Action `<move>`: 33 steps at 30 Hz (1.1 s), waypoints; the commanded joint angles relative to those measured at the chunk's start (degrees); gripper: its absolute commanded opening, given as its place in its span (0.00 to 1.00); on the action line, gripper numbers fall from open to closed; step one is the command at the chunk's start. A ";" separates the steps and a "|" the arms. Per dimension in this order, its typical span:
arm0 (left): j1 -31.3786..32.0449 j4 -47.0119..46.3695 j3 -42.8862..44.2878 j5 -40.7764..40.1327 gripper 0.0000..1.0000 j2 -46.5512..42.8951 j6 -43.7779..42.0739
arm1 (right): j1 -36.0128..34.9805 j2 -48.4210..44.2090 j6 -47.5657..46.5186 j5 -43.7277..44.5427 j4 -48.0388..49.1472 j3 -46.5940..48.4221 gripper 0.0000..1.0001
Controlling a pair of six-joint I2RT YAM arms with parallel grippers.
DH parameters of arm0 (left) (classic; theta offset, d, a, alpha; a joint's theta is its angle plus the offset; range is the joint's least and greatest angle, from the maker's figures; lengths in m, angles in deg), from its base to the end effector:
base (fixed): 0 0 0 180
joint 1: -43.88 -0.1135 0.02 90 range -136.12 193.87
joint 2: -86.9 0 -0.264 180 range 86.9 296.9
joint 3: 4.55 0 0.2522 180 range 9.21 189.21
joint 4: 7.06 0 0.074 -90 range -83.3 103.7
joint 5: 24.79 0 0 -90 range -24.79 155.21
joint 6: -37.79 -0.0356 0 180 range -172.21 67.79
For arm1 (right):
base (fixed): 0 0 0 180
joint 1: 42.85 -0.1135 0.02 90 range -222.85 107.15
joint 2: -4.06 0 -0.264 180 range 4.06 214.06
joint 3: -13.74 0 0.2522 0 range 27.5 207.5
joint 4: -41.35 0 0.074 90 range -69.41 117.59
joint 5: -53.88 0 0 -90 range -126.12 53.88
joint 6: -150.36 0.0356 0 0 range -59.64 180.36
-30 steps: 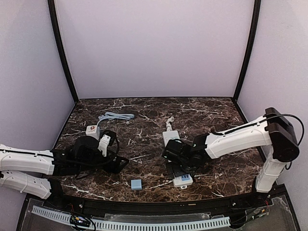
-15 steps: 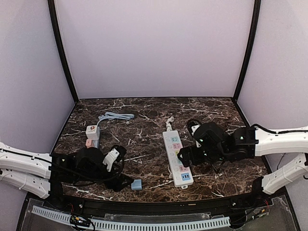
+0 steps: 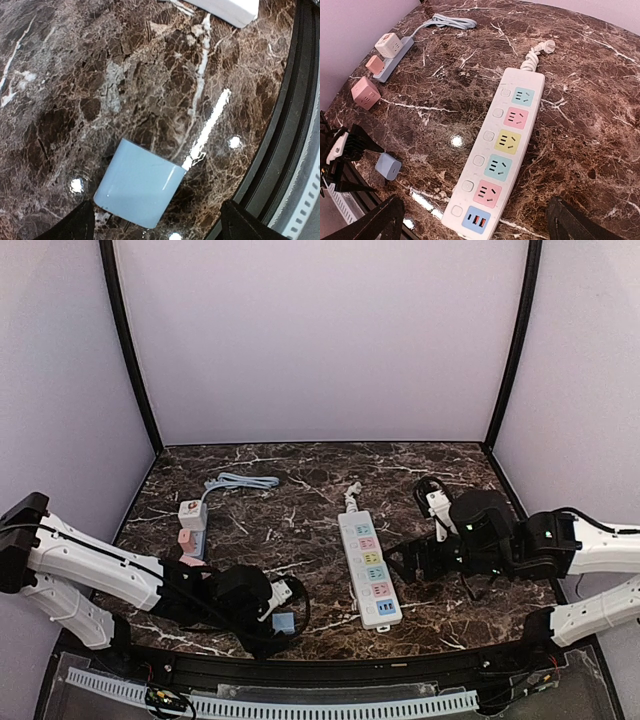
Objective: Insert the plug
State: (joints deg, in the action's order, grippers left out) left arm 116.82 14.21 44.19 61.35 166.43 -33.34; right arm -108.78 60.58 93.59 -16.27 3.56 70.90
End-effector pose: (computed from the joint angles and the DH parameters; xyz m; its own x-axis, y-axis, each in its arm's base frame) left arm 0.0774 -0.2440 0.1576 -0.5235 0.6060 -0.5990 0.8162 0.5583 -0.1486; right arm 0.0976 0.1888 0.2716 -0.6162 -0.1156 -0.7791 -0.4911 0.8298 0.2653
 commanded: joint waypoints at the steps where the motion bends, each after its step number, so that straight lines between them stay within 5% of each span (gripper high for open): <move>1: 0.35 6.88 3.76 -0.20 0.87 3.36 -6.11 | 0.28 -2.16 -1.30 -1.36 1.83 -1.77 0.99; 13: 0.38 12.34 10.61 0.02 0.85 11.27 -13.57 | 0.28 -5.35 -3.00 -6.73 7.42 -5.90 0.99; 21: 0.35 14.80 13.54 1.92 0.67 12.90 -14.35 | 0.28 -7.67 -3.61 -7.28 8.27 -7.52 0.99; 33: 0.75 15.89 14.10 5.64 0.61 13.20 -11.50 | 0.28 -10.06 -3.06 -7.20 7.86 -8.42 0.99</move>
State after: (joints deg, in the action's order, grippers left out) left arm 117.17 28.00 57.72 65.66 179.37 -45.64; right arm -108.78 50.92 90.80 -23.28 9.85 63.53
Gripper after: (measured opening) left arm 0.619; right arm 0.986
